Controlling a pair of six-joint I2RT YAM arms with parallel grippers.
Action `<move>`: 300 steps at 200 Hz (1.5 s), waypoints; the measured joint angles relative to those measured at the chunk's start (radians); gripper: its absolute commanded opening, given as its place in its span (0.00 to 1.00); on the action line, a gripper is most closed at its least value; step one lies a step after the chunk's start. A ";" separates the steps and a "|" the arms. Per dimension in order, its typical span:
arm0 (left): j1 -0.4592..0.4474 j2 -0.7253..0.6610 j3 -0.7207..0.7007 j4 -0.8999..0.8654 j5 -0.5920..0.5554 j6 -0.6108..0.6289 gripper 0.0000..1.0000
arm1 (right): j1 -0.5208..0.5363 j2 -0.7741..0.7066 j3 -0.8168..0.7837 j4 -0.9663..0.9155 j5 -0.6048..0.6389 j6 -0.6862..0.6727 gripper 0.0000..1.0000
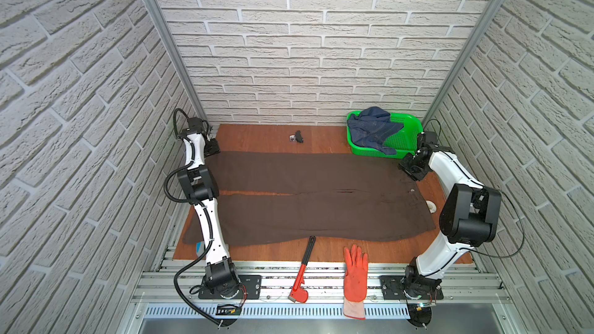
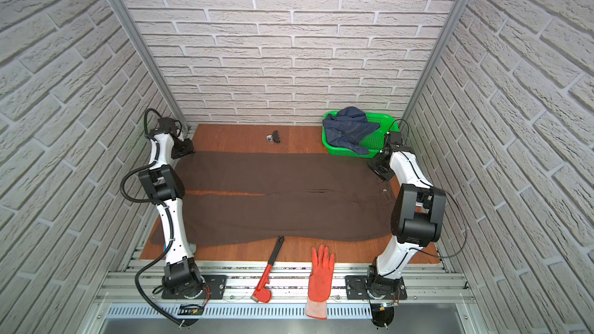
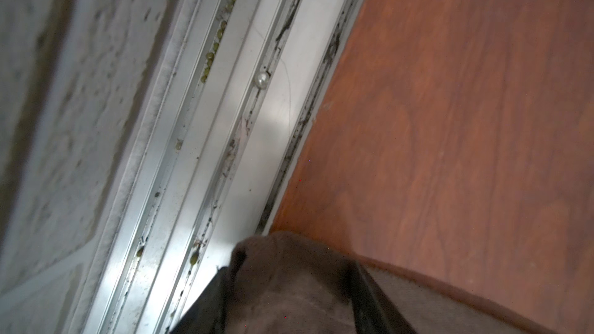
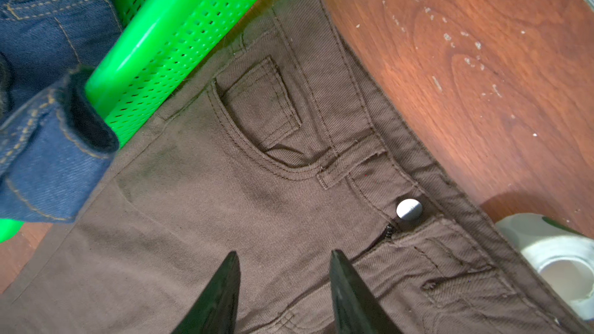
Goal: Fold and stack the trousers
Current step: Fold the trousers at the center of the table.
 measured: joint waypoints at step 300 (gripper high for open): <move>-0.077 -0.300 -0.482 0.204 0.097 -0.061 0.00 | -0.091 0.457 0.372 0.110 0.045 -0.044 0.52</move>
